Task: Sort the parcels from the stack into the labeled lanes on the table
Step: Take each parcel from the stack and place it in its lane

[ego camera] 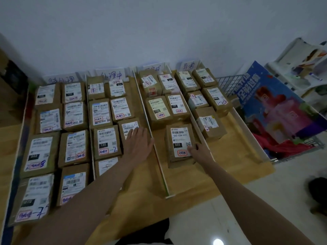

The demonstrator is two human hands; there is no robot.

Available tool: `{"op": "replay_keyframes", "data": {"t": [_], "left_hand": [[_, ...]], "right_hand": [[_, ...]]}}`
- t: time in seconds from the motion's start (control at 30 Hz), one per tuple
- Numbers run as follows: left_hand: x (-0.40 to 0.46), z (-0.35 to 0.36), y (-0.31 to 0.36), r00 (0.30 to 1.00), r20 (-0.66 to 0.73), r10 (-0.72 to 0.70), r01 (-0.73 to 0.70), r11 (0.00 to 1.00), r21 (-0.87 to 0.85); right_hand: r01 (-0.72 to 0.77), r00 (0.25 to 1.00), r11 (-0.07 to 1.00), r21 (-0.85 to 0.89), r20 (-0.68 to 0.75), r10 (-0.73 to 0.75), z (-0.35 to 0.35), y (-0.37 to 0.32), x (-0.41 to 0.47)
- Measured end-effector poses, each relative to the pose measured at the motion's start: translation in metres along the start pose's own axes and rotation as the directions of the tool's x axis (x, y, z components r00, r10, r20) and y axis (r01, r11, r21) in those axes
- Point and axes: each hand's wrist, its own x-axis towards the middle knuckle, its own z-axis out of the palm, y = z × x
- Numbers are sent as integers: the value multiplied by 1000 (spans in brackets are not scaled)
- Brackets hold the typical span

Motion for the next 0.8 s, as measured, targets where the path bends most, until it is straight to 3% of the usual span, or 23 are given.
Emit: {"op": "replay_keyframes", "data": {"t": [0.37, 0.8], "left_hand": [[43, 30, -16, 991, 29, -132, 130, 988, 79], [15, 28, -14, 977, 45, -207, 204, 976, 74]], "right_hand": [[22, 979, 998, -55, 204, -10, 37, -12, 82], [89, 979, 996, -32, 188, -81, 45, -18, 99]]}}
